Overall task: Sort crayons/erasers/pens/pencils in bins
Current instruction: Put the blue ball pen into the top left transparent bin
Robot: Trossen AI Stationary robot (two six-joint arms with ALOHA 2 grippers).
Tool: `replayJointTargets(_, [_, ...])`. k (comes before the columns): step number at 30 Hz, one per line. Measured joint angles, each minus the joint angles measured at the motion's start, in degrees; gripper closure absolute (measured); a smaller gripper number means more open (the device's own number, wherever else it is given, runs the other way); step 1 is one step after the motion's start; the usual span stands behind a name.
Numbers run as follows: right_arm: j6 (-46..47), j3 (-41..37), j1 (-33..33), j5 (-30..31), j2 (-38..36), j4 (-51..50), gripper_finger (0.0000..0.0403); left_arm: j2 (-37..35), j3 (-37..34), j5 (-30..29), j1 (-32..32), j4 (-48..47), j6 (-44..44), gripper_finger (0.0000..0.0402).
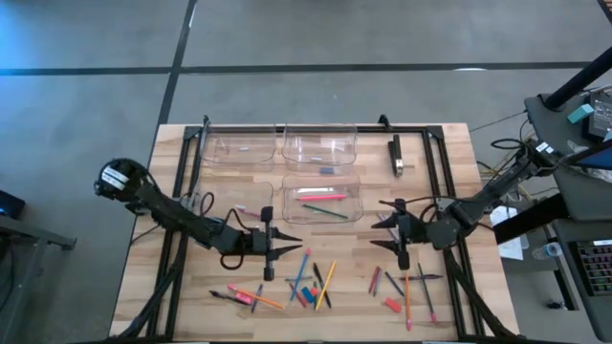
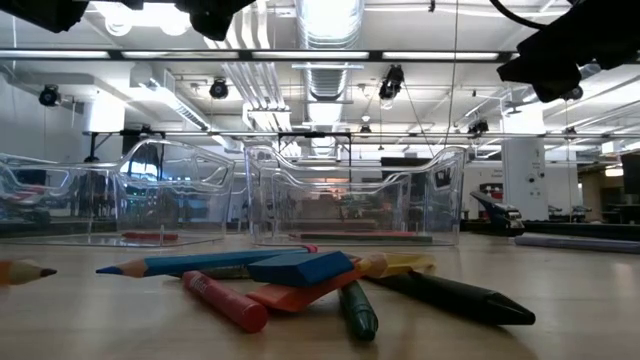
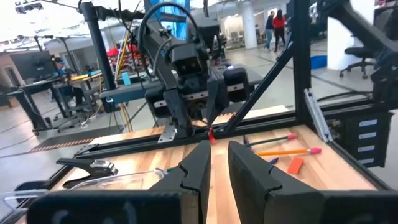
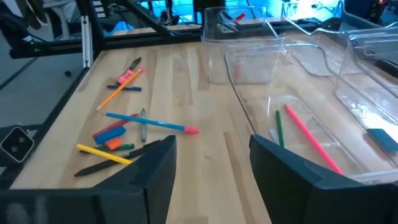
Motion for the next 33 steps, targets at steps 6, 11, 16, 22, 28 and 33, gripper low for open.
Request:
replayJointTargets(6, [3.52, 0.0, 0.0, -0.09, -0.09, -3.46, 0.0211, -0.34, 0.5, -0.02, 0.11, -1.62, -0.09, 0.0359])
replayJointTargets(11, [16.44, 3.28, -0.02, -0.13, 0.22, -19.56, 0.0212, -0.39, 0.5, 0.0, 0.11, -1.64, -0.09, 0.0359])
replayJointTargets(16, [34.14, 9.18, -0.02, -0.13, 3.0, -42.11, 0.0218, -0.63, 0.5, 0.0, 0.11, -1.63, -0.07, 0.0359])
replayJointTargets(22, [42.95, 11.76, -0.04, -3.79, 6.84, -52.95, 0.023, -1.1, 0.5, 0.0, 0.11, -1.69, -0.07, 0.0359])
replayJointTargets(28, [45.95, 10.76, -0.04, -6.88, 10.36, -51.58, 0.023, -1.31, 0.72, 0.0, 0.11, -1.53, -0.04, 0.0359])
replayJointTargets(33, [47.75, 10.58, -0.04, -7.38, 13.01, -51.57, 0.023, -1.35, 0.74, 0.0, 0.07, -1.58, -0.06, 0.0359])
